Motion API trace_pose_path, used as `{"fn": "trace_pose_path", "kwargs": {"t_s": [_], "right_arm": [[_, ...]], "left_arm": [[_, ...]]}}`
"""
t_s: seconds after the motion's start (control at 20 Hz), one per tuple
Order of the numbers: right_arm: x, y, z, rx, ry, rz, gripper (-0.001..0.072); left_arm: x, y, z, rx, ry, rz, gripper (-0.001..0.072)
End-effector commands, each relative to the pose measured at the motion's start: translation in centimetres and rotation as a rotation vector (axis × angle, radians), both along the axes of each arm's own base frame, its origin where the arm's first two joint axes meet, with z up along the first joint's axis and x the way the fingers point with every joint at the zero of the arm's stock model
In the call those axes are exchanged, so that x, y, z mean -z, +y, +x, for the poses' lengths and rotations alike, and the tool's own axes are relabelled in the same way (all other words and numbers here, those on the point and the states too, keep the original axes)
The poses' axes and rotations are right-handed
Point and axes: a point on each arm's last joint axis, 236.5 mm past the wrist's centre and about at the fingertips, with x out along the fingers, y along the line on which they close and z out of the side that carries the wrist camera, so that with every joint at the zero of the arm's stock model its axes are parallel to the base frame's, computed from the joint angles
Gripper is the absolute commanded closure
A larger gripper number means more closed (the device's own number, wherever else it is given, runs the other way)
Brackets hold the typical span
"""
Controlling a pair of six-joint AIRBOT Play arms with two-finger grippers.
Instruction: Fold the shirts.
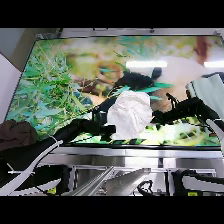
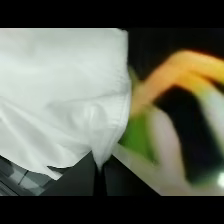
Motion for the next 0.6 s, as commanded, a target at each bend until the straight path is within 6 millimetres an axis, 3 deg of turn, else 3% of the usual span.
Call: {"fn": "trace_pose_path", "kwargs": {"t_s": [0.0,0.05,0.15,0.25,0.3,0.35,0.4,0.45,0.5,0.55], "right_arm": [[-2.4,-0.2,1.3,0.004,-0.054,0.022,0.0690],[-4.7,-0.5,2.3,0.010,-0.094,0.041,0.0690],[-12.2,-1.6,5.6,0.041,-0.258,0.085,0.0690],[-22.9,-3.7,8.8,0.102,-0.534,0.058,0.0690],[-29.0,-4.8,9.5,0.126,-0.700,0.026,0.0690],[-35.9,-5.9,9.2,0.151,-0.890,-0.016,0.0690],[-42.1,-6.5,8.1,0.177,-1.061,-0.056,0.0690],[-48.0,-7.0,6.1,0.199,-1.225,-0.103,0.0690],[-52.4,-7.1,3.8,0.212,-1.350,-0.148,0.0690],[-56.1,-7.1,1.4,0.229,-1.468,-0.192,0.0689]], "left_arm": [[-2.6,-1.5,2.2,0.065,-0.088,-0.037,0.0690],[-4.7,-1.4,3.5,0.069,-0.135,-0.050,0.0690],[-11.7,0.4,7.1,0.056,-0.267,-0.080,0.0691],[-22.7,3.6,9.9,0.028,-0.467,-0.116,0.0691],[-29.9,5.6,10.3,-0.001,-0.611,-0.144,0.0691],[-37.2,7.6,10.0,-0.042,-0.781,-0.168,0.0691],[-44.8,9.9,8.6,-0.090,-0.974,-0.192,0.0691],[-51.0,11.9,6.5,-0.131,-1.140,-0.202,0.0691],[-56.1,14.0,4.1,-0.169,-1.281,-0.189,0.0691],[-59.6,16.0,2.2,-0.208,-1.389,-0.157,0.0691]]}}
